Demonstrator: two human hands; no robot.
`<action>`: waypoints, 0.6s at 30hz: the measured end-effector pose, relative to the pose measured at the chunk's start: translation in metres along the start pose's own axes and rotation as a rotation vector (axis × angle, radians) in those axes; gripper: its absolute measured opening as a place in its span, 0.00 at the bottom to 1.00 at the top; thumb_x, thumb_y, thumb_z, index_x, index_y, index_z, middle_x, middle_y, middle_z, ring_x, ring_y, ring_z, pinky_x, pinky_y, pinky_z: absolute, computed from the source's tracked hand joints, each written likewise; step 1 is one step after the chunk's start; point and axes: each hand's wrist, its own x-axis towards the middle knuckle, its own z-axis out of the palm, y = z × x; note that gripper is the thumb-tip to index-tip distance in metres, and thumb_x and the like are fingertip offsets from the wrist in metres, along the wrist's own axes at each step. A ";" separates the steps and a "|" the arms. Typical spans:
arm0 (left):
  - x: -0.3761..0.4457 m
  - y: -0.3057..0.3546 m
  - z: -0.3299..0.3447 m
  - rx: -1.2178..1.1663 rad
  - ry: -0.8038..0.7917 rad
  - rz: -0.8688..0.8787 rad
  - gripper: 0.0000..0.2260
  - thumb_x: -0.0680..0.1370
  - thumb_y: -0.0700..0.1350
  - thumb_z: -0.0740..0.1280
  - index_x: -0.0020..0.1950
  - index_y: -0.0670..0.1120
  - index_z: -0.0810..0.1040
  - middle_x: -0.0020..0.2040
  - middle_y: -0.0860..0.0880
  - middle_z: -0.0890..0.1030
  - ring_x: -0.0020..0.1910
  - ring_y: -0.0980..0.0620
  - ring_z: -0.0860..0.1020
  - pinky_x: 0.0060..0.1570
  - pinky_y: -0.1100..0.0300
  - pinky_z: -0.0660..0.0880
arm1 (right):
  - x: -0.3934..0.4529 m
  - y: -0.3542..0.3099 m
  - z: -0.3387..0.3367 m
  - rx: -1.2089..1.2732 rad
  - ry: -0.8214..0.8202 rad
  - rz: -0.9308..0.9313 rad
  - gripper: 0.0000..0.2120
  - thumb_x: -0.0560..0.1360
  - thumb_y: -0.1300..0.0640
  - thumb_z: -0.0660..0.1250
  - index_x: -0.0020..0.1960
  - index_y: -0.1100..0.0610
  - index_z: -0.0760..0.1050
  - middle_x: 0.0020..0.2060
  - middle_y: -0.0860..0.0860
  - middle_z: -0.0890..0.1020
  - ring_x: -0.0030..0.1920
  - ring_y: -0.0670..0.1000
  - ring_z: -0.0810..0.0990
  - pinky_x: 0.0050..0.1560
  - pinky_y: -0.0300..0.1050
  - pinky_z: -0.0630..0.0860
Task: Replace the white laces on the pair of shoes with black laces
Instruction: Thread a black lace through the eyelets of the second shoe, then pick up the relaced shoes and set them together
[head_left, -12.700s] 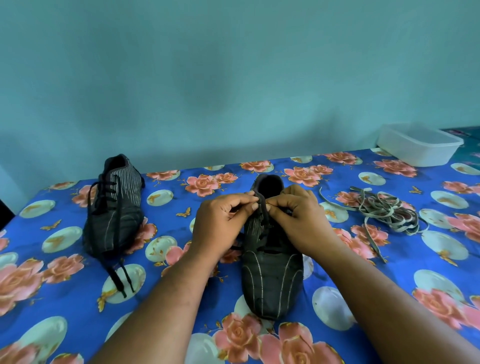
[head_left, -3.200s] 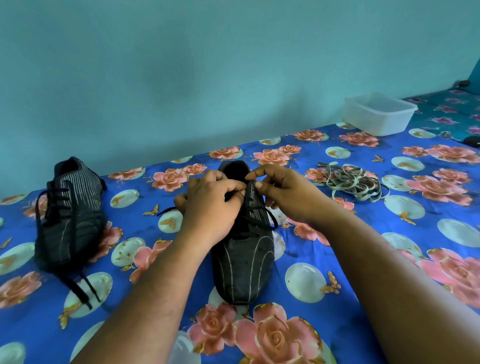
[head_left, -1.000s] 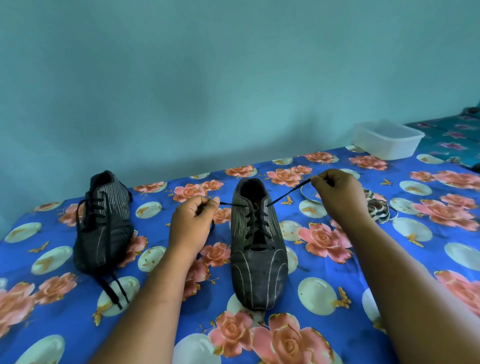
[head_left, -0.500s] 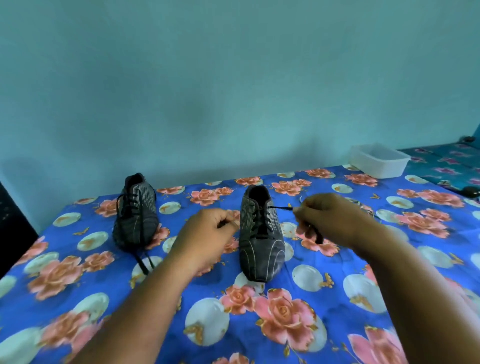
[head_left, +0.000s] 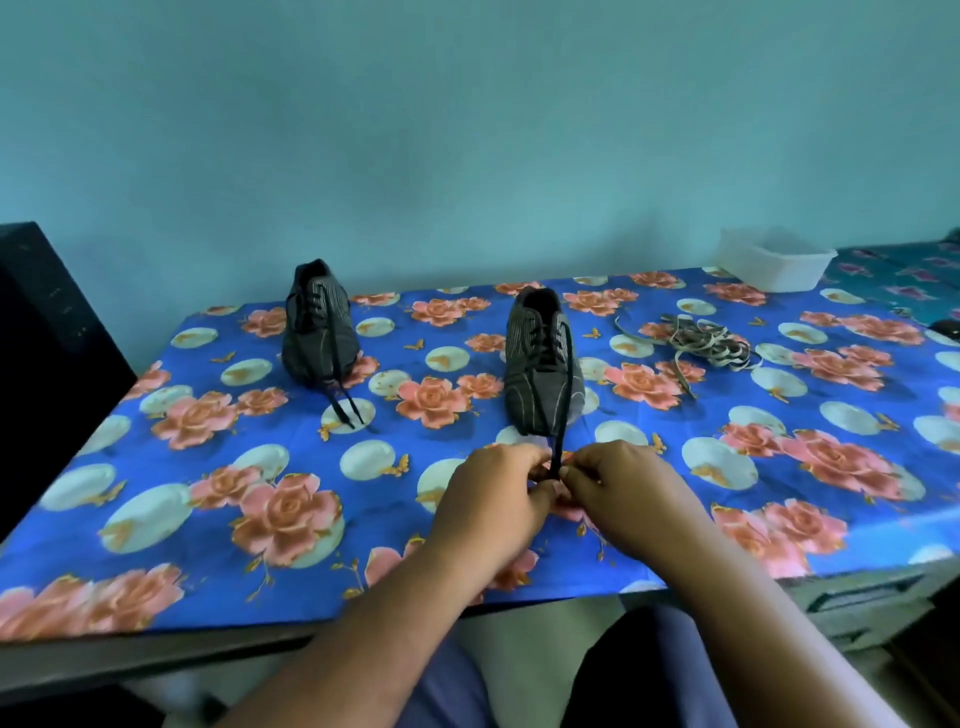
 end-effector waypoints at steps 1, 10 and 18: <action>-0.003 0.000 -0.001 0.033 -0.007 0.013 0.07 0.76 0.52 0.69 0.52 0.52 0.81 0.46 0.54 0.85 0.46 0.50 0.82 0.44 0.51 0.78 | -0.003 -0.001 0.000 -0.027 -0.005 0.004 0.12 0.80 0.49 0.62 0.43 0.51 0.80 0.37 0.49 0.81 0.40 0.55 0.79 0.40 0.50 0.77; -0.015 -0.032 -0.062 -0.177 -0.005 -0.102 0.11 0.78 0.54 0.72 0.57 0.52 0.85 0.49 0.57 0.85 0.49 0.60 0.82 0.53 0.57 0.79 | 0.001 -0.036 -0.021 -0.065 0.102 -0.027 0.13 0.80 0.43 0.64 0.44 0.49 0.80 0.38 0.47 0.82 0.40 0.52 0.80 0.37 0.46 0.74; 0.011 -0.107 -0.116 -0.358 0.320 -0.268 0.03 0.79 0.50 0.72 0.50 0.52 0.84 0.41 0.51 0.86 0.37 0.50 0.84 0.42 0.53 0.80 | 0.070 -0.116 0.020 0.305 0.012 -0.209 0.11 0.79 0.45 0.69 0.43 0.52 0.81 0.37 0.49 0.84 0.40 0.51 0.82 0.42 0.51 0.77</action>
